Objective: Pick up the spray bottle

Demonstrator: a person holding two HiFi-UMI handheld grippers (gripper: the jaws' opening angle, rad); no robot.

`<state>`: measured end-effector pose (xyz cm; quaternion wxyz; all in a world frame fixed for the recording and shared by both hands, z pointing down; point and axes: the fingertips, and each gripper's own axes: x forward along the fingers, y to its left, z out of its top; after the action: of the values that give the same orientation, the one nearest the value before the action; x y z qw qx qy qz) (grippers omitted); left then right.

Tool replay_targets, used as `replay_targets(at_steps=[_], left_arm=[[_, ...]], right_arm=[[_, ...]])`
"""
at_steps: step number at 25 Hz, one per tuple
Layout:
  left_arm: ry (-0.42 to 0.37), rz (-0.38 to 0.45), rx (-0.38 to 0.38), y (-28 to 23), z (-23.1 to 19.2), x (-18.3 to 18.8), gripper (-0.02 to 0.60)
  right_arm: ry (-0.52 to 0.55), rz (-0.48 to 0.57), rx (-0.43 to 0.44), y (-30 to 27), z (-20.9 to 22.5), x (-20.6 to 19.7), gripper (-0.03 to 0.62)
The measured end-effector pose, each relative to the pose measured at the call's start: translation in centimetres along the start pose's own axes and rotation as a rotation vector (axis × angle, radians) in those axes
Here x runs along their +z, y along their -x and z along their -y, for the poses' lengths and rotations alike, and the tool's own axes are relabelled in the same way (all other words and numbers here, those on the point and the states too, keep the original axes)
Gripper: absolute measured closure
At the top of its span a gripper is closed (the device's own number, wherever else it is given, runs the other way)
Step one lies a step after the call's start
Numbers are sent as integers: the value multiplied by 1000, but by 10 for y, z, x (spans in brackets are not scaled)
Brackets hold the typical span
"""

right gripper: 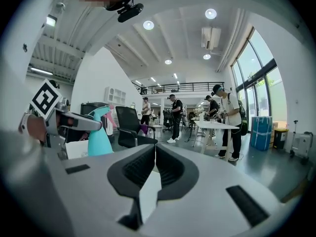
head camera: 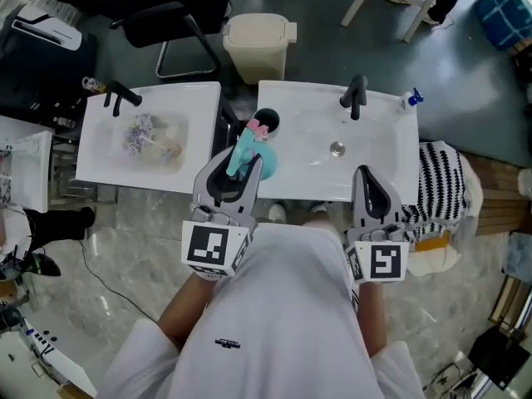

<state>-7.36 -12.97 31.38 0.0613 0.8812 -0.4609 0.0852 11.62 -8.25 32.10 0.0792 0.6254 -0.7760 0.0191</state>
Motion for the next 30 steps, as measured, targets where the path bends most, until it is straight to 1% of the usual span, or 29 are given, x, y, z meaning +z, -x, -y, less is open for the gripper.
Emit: replay_targets(at_steps=[7, 30], left_arm=[[-28, -2, -23, -3, 10, 3, 437], [-39, -29, -68, -6, 31, -6, 445]], right_arm=[[-6, 2, -16, 5, 5, 2, 588], [9, 8, -8, 8, 5, 5, 588]])
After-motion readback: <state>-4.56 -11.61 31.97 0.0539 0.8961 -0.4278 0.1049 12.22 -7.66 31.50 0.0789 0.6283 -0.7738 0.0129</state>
